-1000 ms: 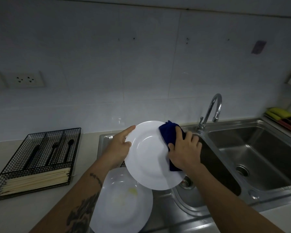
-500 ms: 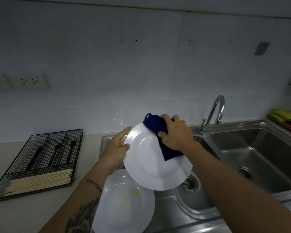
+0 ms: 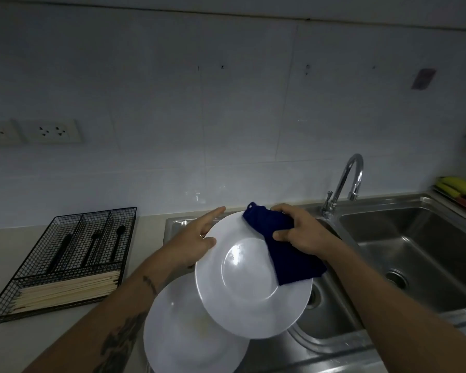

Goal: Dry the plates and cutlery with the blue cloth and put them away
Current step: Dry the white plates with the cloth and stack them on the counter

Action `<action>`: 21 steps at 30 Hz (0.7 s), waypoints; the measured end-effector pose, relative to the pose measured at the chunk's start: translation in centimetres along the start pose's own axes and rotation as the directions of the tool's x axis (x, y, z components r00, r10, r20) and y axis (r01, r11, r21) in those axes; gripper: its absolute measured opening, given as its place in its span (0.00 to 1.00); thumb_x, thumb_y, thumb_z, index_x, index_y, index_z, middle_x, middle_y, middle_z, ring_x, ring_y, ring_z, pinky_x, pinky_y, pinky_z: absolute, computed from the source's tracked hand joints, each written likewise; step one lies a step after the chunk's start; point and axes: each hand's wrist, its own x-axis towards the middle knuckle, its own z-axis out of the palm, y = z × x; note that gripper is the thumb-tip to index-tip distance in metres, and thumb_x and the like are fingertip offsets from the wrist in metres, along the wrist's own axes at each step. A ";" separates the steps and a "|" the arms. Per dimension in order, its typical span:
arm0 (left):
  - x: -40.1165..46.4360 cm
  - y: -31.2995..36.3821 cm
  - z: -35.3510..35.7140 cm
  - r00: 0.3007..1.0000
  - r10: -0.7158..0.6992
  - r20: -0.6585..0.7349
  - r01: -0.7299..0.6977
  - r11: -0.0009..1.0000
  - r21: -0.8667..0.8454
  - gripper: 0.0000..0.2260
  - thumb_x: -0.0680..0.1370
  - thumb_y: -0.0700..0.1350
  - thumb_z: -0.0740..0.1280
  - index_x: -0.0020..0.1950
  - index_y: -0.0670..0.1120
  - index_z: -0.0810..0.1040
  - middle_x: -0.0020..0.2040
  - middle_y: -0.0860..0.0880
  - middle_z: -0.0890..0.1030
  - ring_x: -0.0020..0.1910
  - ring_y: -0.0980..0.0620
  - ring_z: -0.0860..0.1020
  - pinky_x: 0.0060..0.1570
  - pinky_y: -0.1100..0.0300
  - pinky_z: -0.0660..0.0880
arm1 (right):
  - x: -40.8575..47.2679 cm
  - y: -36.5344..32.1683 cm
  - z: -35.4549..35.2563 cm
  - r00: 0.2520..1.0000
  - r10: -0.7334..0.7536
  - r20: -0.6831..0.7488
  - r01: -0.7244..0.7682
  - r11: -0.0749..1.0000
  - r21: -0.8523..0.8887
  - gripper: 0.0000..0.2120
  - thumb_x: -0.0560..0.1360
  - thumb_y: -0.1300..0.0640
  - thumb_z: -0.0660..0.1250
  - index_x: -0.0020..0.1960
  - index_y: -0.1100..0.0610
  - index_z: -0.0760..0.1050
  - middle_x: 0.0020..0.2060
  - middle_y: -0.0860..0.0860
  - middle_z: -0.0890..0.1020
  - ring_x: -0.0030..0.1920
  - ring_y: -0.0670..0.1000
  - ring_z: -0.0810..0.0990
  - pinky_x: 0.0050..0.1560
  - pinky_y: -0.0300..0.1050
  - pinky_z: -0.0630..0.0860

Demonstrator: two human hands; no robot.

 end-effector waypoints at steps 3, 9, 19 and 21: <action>0.3 0.1 0.7 0.999 0.052 -0.017 -0.051 0.996 0.070 0.34 0.79 0.32 0.59 0.69 0.71 0.69 0.67 0.59 0.75 0.58 0.63 0.76 0.48 0.69 0.76 | -0.4 -1.7 -0.5 0.999 -0.035 0.005 0.036 0.997 -0.069 0.21 0.73 0.61 0.73 0.62 0.44 0.75 0.54 0.46 0.82 0.53 0.50 0.82 0.57 0.53 0.80; 0.9 1.2 2.7 0.992 0.108 -0.064 -0.109 0.994 -0.023 0.36 0.79 0.30 0.58 0.58 0.77 0.73 0.59 0.60 0.81 0.54 0.55 0.81 0.55 0.51 0.81 | -0.6 -4.1 1.0 0.978 -0.176 -0.113 0.063 0.762 -0.644 0.27 0.76 0.44 0.67 0.72 0.47 0.63 0.61 0.52 0.71 0.58 0.57 0.74 0.56 0.52 0.74; 0.1 -1.3 0.4 0.972 -0.038 -0.230 -0.044 0.940 -0.339 0.31 0.75 0.27 0.60 0.63 0.61 0.80 0.60 0.46 0.82 0.51 0.44 0.83 0.46 0.48 0.82 | -1.0 1.1 2.3 0.961 -0.010 -0.276 -0.094 0.928 -0.361 0.22 0.79 0.43 0.63 0.69 0.50 0.65 0.58 0.53 0.78 0.52 0.54 0.78 0.55 0.55 0.78; -0.4 -1.9 0.3 0.969 -0.057 -0.239 -0.032 0.934 -0.355 0.31 0.76 0.27 0.59 0.66 0.60 0.78 0.60 0.48 0.82 0.52 0.46 0.83 0.44 0.51 0.81 | -1.5 2.1 2.7 0.966 0.070 -0.249 -0.143 0.947 -0.288 0.20 0.79 0.44 0.64 0.67 0.50 0.67 0.56 0.52 0.80 0.49 0.53 0.79 0.52 0.53 0.79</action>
